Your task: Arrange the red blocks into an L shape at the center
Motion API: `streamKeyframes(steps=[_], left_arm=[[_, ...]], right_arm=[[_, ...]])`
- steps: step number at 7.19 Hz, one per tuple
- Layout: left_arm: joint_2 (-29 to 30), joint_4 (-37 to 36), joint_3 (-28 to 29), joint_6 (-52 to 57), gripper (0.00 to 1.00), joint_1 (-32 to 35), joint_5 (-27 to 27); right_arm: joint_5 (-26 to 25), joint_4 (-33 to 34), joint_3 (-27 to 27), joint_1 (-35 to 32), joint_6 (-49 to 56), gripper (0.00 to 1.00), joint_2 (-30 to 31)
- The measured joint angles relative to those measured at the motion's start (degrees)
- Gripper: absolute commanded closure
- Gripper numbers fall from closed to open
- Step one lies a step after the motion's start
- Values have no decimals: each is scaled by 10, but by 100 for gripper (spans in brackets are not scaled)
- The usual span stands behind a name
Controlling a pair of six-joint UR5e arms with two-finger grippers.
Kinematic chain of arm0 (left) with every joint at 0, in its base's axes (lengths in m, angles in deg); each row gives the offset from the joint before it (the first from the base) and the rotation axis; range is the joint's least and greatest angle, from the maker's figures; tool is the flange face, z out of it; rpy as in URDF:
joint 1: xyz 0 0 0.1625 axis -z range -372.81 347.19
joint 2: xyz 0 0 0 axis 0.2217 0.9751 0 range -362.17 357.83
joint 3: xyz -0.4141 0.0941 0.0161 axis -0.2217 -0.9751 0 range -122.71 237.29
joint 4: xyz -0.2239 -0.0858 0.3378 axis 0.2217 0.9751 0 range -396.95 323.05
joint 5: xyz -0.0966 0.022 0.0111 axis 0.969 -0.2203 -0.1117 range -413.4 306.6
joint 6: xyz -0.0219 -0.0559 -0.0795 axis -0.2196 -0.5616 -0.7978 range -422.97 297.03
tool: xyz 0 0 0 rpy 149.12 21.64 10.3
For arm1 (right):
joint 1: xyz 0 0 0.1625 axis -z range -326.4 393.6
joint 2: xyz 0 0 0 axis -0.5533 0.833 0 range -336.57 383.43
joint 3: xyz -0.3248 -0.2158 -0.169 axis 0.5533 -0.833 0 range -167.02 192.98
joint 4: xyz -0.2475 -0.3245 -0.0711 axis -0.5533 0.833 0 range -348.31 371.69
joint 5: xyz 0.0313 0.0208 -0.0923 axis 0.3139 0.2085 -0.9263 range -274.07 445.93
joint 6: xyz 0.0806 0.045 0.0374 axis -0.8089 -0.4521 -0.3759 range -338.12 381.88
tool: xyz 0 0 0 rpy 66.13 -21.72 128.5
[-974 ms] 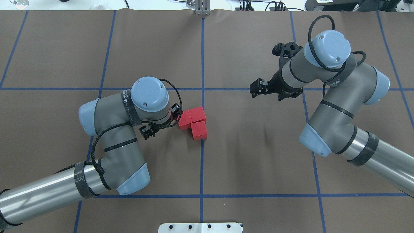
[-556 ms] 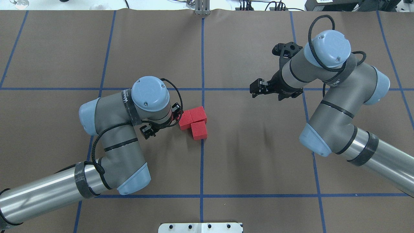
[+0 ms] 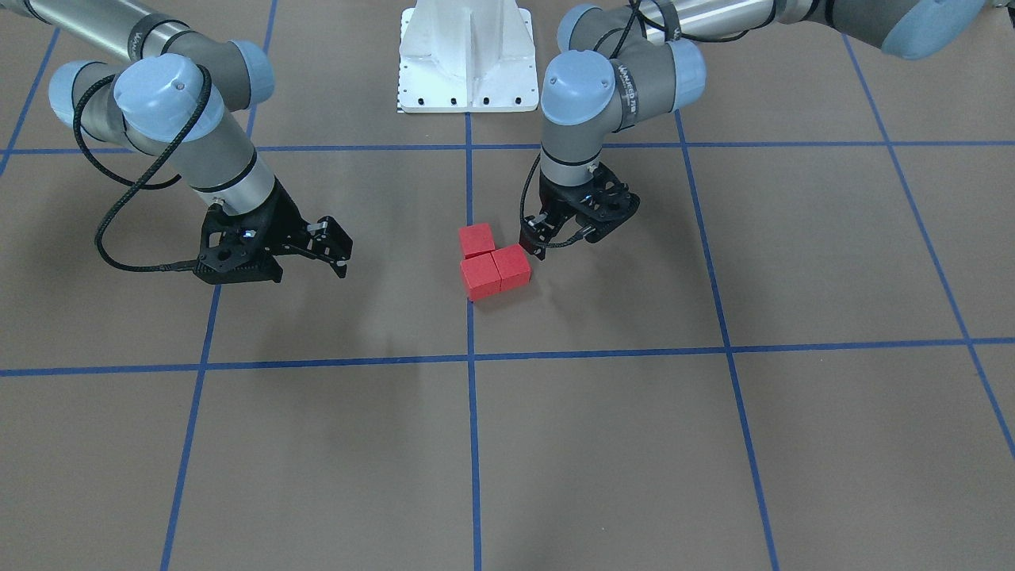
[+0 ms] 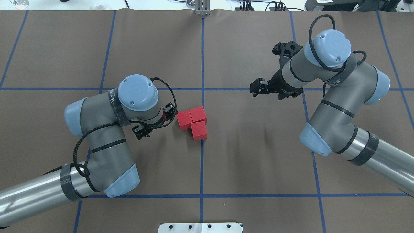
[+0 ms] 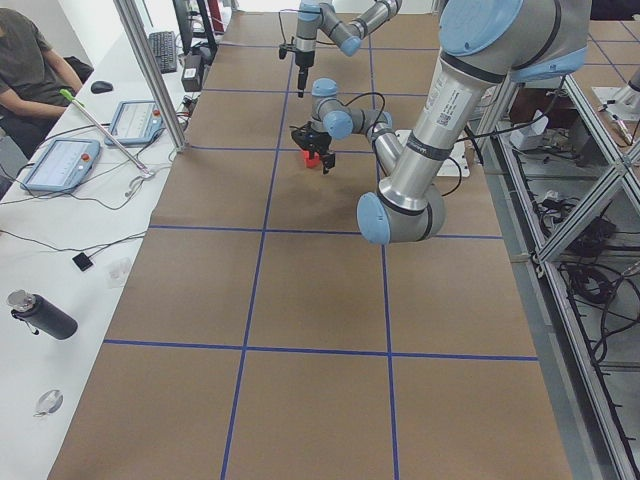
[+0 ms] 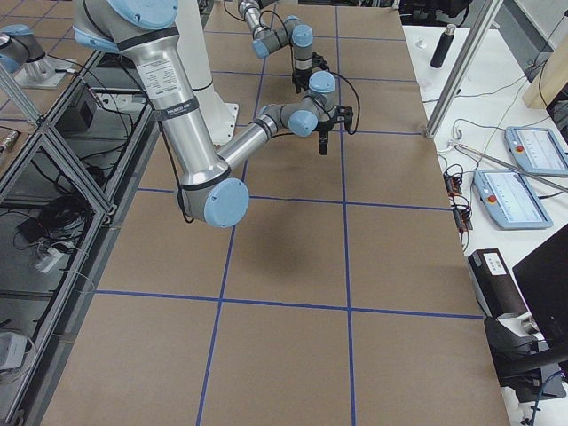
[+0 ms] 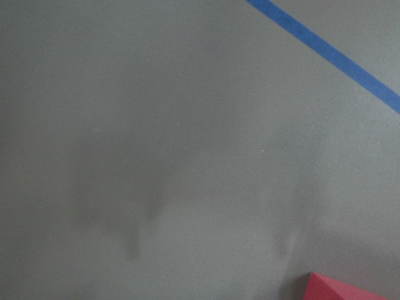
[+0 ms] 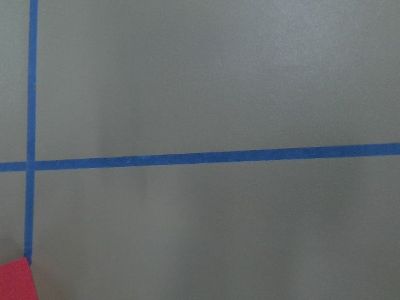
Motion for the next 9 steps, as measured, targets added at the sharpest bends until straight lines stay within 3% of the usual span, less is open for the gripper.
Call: streamKeyframes(steps=[2, 4, 6, 9], left_arm=[[-63, 1, -70, 46, 0, 21, 27], [-159, 8, -154, 182, 0, 63, 60], [-225, 10, -187, 393, 0, 159, 128], [-306, 4, -176, 728, 0, 351, 231]], right_arm=[[4, 0, 4, -16, 2, 1, 6], [24, 2, 8, -57, 16, 1, 21], [71, 7, 4, -127, 102, 1, 50], [142, 11, -20, -250, 268, 1, 107]])
